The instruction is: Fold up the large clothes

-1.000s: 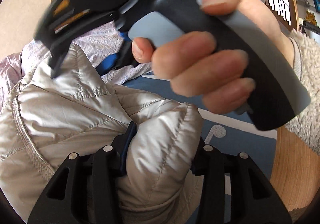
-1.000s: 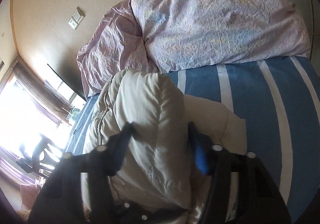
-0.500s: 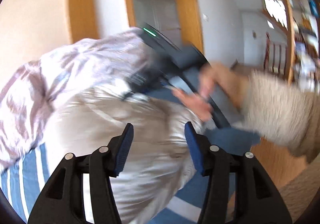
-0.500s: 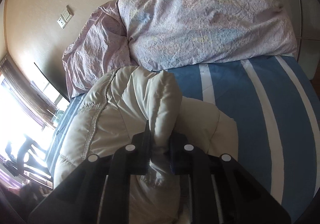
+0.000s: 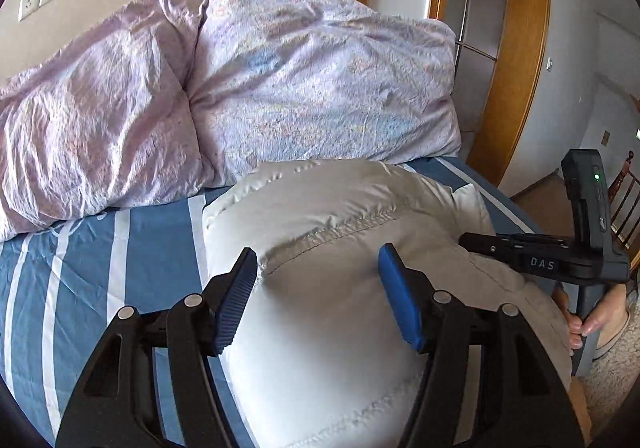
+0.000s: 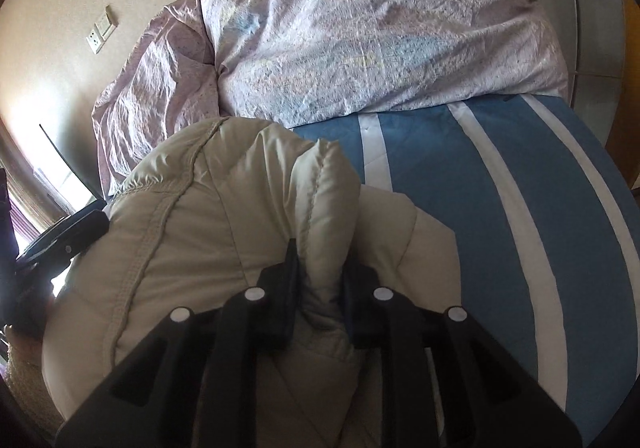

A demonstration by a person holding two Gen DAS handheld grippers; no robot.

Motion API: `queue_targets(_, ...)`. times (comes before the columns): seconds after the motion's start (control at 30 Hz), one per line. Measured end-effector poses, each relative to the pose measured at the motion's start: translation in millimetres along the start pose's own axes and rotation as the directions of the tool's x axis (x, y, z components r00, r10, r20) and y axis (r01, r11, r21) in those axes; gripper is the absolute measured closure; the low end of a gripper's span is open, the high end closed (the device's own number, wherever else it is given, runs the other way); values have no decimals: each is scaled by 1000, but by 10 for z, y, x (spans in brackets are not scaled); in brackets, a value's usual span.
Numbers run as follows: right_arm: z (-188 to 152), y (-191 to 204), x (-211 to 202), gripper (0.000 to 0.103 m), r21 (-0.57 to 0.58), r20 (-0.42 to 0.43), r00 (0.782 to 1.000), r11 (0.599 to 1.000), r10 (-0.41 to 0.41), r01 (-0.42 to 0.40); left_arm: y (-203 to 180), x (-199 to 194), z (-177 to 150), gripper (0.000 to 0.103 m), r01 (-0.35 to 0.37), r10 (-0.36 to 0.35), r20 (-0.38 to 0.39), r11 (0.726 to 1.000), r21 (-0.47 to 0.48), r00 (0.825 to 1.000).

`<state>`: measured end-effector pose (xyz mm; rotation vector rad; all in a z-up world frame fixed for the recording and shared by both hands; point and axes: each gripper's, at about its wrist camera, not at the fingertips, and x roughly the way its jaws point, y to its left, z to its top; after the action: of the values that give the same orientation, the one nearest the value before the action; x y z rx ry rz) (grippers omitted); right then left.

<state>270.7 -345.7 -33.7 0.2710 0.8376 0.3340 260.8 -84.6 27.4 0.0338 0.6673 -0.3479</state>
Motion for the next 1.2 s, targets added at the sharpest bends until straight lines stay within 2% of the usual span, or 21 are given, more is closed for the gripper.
queue_targets(0.07,-7,22,-3,81,-13,6,1000,1000,-24,24,-45,85,-64,38,12,-11,-38,1000,13,999)
queue_targets(0.17,28,87,-110,67,-47,31,993,992,-117,118,-105,181,-146,38,-19,23,-61,998,60,998)
queue_targets(0.23,70,128,-289,66,-56,81,984,984,-162,166,-91,193,-171,38,-13,16,-67,999,44,998)
queue_targets(0.33,139,242,-586,66,-63,183,970,982,-162,176,-87,201,-176,38,-13,15,-68,999,33,998)
queue_targets(0.4,193,392,-639,66,-99,204,968,981,-144,167,-110,200,-172,38,-21,24,-68,999,40,997)
queue_targets(0.47,236,534,-544,66,-148,192,970,973,-147,177,-118,201,-176,38,-26,29,-66,999,39,997)
queue_targets(0.53,235,613,-327,66,-190,157,970,958,-184,213,-119,198,-190,38,-32,34,-60,999,36,998)
queue_targets(0.6,198,572,-99,67,-187,95,971,954,-218,233,-125,190,-212,38,-39,41,-52,999,35,998)
queue_targets(0.63,162,526,-16,67,-175,81,975,960,-206,217,-134,187,-222,38,-46,48,-47,998,36,998)
queue_targets(0.87,9,408,100,67,-135,103,979,972,-178,191,-215,231,-282,36,-87,88,-28,995,55,996)
queue_targets(1.2,-32,313,260,66,-120,88,982,977,-165,175,-255,373,-352,32,-121,122,-19,991,57,992)
